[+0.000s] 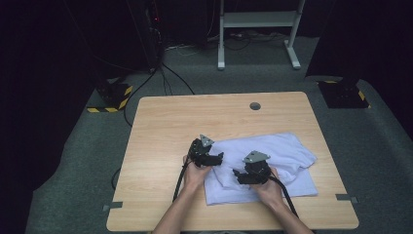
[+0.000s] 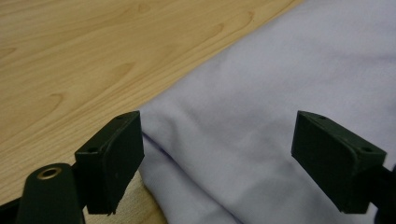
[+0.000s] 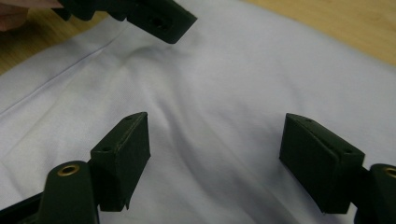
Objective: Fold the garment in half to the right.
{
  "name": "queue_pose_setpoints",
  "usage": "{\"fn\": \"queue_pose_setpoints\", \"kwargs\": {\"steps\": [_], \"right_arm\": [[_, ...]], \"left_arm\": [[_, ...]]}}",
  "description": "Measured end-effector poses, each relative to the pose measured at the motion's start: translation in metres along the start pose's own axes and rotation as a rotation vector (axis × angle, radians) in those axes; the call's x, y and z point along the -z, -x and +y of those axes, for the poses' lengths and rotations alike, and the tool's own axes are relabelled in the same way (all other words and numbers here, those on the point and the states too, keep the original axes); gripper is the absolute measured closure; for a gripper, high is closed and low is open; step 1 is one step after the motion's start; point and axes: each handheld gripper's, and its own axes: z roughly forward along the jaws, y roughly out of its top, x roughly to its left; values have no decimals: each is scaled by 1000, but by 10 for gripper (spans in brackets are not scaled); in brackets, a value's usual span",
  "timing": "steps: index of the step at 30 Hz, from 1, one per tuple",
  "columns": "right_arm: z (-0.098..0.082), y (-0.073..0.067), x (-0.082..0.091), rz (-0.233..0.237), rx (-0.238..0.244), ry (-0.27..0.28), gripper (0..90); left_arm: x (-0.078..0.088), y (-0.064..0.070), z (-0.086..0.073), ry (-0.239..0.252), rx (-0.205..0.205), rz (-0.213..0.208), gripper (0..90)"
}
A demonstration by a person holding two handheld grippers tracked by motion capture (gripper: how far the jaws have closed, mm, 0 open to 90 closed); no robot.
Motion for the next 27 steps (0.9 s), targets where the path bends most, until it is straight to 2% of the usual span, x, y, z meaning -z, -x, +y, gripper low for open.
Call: {"fn": "queue_pose_setpoints", "kwargs": {"steps": [3,6,8,13,16,18,23,27], "right_arm": [[-3,-2,-8,2,7,-33,241],[-5,0,-5,-11,14,-38,245],[-8,2,-2,-22,23,-43,245],[-17,11,8,-44,2,-51,244],[-18,13,11,-45,-5,-52,227],[-17,11,13,-30,-8,-33,226],[-13,-1,18,29,10,6,220],[-13,-12,16,75,29,12,217]], "left_arm": [[-6,2,-2,-23,-12,-6,178],[-11,6,-1,-14,-15,-18,178],[-13,11,1,-17,-31,-29,178],[-19,22,6,-18,-51,-55,177],[-19,22,8,-16,-36,-61,166],[-16,19,8,-7,-26,-55,164],[-9,7,8,12,26,-36,166],[-10,-1,7,13,63,-28,168]]}}
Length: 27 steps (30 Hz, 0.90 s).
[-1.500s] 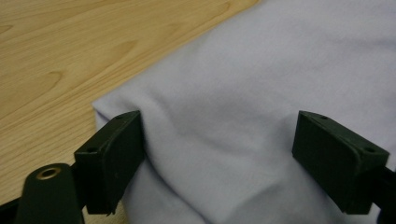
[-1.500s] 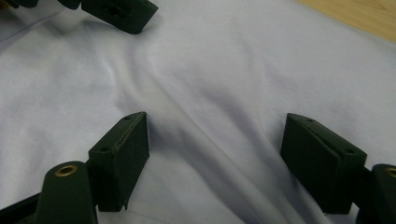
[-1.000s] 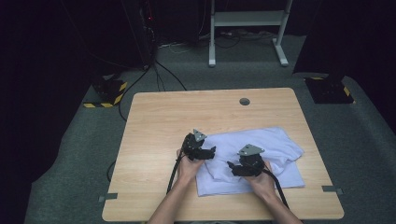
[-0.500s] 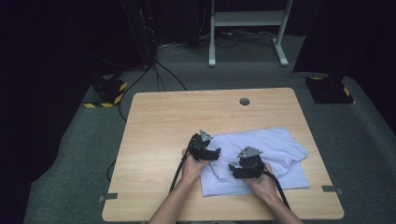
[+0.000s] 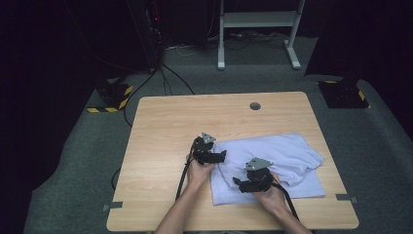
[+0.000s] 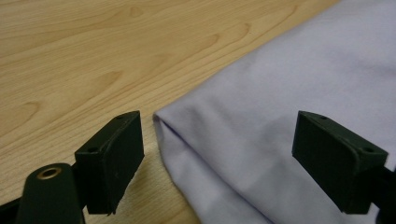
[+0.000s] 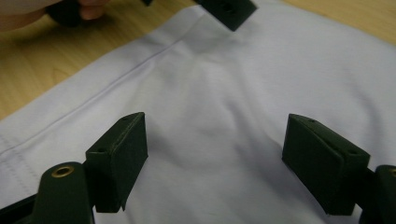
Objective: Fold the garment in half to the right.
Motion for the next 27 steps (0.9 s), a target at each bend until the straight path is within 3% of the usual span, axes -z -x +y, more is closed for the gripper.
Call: {"fn": "queue_pose_setpoints", "kwargs": {"steps": [9,12,16,22,27], "right_arm": [[-2,-21,-9,81,42,-17,197],[-3,-27,-13,93,65,-41,176],[-5,-28,-13,91,67,-32,183],[-4,-27,-11,75,64,-27,325],[-3,-27,-8,45,78,-27,501]], "left_arm": [[-8,-2,-1,-7,15,10,185],[-9,-1,0,0,9,8,243],[-12,-1,2,10,17,6,331],[-18,3,7,15,-7,13,487],[-21,6,10,19,7,-16,632]]}}
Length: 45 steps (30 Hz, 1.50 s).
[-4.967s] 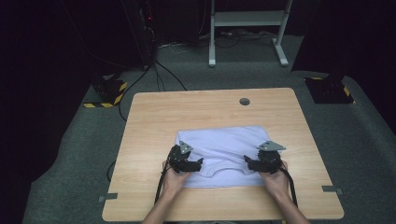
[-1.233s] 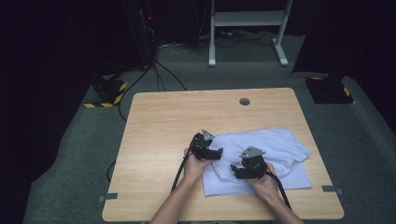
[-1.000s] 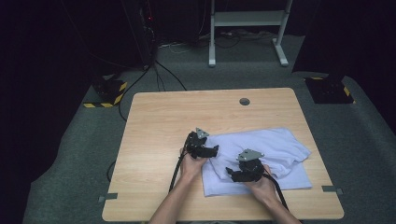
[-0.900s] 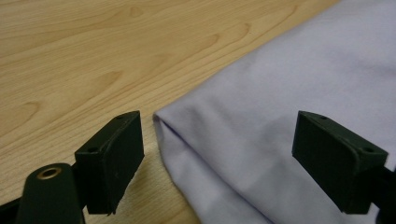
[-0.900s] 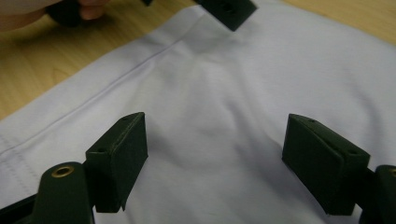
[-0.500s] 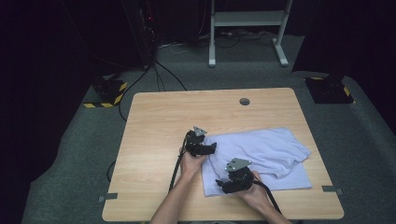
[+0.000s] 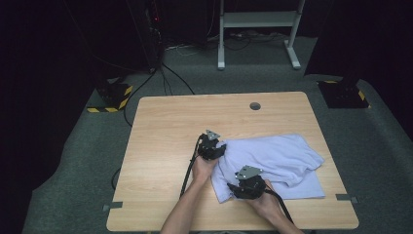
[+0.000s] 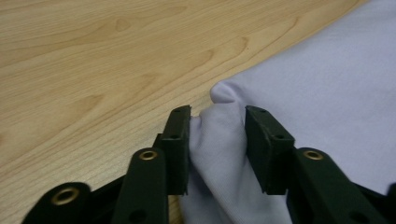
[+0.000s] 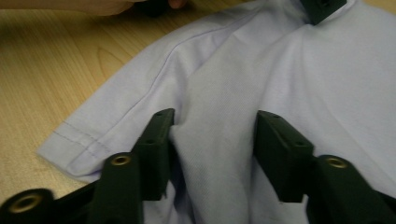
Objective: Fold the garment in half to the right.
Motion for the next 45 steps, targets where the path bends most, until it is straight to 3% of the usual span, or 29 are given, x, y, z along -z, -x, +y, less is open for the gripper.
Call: {"fn": "queue_pose_setpoints", "kwargs": {"steps": [8,11,16,21,24,32,38,45], "right_arm": [[0,-13,1,-125,140,-8,773],[0,-12,4,-127,146,2,831],[-1,-13,12,-140,151,50,848],[4,-7,25,-121,126,114,854],[7,-3,34,-109,104,148,855],[18,0,45,-64,73,199,855],[23,5,47,-8,30,227,854],[34,3,45,20,30,227,854]], "left_arm": [[0,-5,2,-1,41,-77,749],[4,-11,4,24,84,-125,761],[16,-11,15,73,93,-185,768],[25,-8,28,110,84,-227,772],[31,-9,34,132,103,-263,773],[42,-13,43,155,124,-302,773],[51,-20,46,163,127,-306,773],[59,-34,45,151,138,-300,775]]}}
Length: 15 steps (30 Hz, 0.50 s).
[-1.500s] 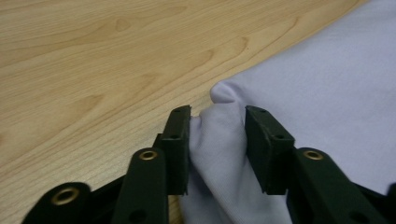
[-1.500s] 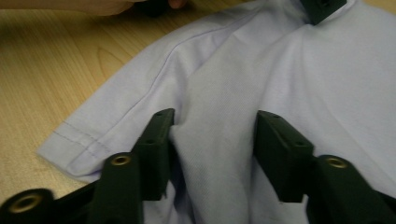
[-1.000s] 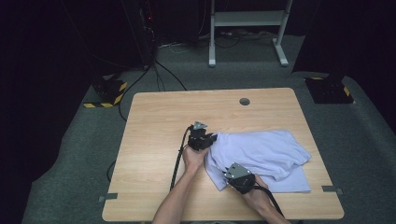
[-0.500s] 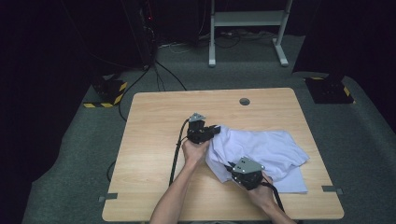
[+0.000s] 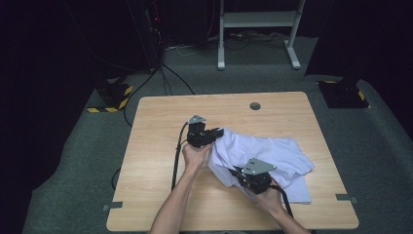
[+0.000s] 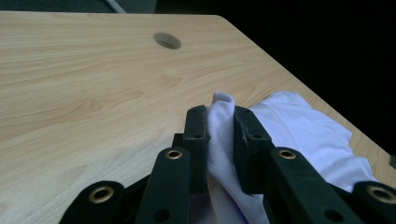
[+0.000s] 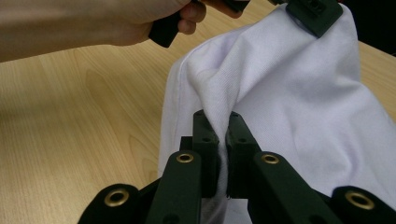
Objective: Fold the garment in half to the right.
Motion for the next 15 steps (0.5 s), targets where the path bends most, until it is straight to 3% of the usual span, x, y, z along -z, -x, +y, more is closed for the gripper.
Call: {"fn": "queue_pose_setpoints", "kwargs": {"steps": [7,11,13,15], "right_arm": [[13,-1,-22,47,-28,-47,856],[31,-5,-39,99,-34,-45,858],[49,-8,-43,149,-39,8,859],[63,-8,-37,203,-70,108,858]], "left_arm": [[13,-24,-2,-35,35,4,780],[36,-40,11,-49,81,12,786],[59,-38,32,-54,77,21,789],[74,-25,54,-59,43,32,789]]}}
